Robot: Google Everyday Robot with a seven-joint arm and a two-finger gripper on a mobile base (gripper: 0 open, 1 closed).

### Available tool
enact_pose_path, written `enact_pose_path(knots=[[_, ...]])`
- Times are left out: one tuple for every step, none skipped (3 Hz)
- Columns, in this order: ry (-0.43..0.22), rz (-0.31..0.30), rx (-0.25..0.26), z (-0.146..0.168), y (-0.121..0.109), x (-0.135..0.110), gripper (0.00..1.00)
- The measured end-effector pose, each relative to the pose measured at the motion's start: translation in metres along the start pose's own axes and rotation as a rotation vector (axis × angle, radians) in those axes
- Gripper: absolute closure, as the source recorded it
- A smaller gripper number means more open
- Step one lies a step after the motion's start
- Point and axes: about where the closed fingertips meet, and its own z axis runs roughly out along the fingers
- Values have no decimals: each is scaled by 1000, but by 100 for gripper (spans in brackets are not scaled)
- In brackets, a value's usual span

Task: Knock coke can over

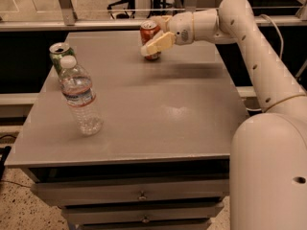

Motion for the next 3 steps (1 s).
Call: enact_pose_path(knots=[[-34,-15,-68,-11,31,-22,0],[-43,-26,-130,-26,65,-42,0],[-26,-31,-154,-38,85,-47,0]])
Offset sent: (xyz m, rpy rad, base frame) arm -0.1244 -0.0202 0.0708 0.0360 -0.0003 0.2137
